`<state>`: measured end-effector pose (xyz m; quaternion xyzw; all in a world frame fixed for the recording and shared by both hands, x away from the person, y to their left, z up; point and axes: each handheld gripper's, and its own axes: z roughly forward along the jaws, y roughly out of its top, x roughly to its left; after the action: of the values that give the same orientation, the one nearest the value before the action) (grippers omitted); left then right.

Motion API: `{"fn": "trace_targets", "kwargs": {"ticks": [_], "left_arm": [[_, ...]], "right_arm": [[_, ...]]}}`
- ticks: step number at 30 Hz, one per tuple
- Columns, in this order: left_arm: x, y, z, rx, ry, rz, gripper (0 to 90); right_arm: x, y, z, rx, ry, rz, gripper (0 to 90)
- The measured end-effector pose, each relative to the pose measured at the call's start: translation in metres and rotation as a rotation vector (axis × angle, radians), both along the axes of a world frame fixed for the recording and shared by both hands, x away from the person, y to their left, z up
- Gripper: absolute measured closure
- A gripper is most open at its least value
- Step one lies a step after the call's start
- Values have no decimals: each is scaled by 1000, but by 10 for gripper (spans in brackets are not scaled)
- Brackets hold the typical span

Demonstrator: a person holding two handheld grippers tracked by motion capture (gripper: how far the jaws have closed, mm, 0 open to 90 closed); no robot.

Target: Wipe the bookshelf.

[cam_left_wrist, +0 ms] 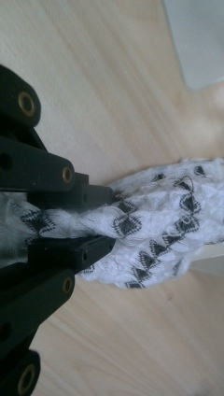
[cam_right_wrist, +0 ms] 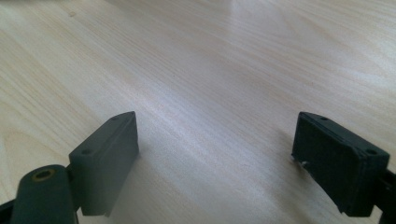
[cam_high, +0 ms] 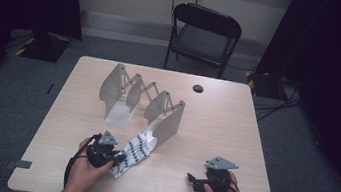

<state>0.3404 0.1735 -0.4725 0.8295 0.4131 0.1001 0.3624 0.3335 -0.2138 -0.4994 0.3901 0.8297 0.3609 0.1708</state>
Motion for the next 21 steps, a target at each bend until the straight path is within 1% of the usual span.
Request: {"fn": "trace_targets", "kwargs": {"ticks": [1,2,3,4,5,6,7,9,10,12,14,15,17,19,21], "left_arm": [[1,2,3,-6,-11,10,776],[1,2,3,-6,-11,10,776],[3,3,9,-21,-28,21,776],[3,3,9,-21,-28,21,776],[5,2,12,-16,-41,16,776],[8,-1,16,2,-56,2,776],[8,-1,16,2,-56,2,776],[11,-6,18,17,-65,-29,776],[12,-9,18,16,-66,-39,776],[15,-16,20,33,-73,-61,776],[17,-22,20,30,-72,-79,776],[18,-27,21,47,-83,-92,776],[19,-29,21,52,-88,-96,776],[23,-33,21,47,-88,-88,776],[26,-35,21,46,-92,-91,775]], "right_arm": [[0,0,0,0,0,0,137],[0,0,0,0,0,0,137],[0,0,0,0,0,0,137],[0,0,0,0,0,0,137],[0,0,0,0,1,2,137],[0,0,0,0,0,0,137],[0,0,0,0,0,0,137],[0,0,0,0,1,0,137],[0,0,0,1,2,0,136],[1,0,0,1,1,0,135],[1,0,0,1,1,-1,135],[1,0,0,1,1,0,135],[1,0,0,1,1,0,135],[1,0,0,1,1,0,135],[1,0,0,1,1,-1,135]]}}
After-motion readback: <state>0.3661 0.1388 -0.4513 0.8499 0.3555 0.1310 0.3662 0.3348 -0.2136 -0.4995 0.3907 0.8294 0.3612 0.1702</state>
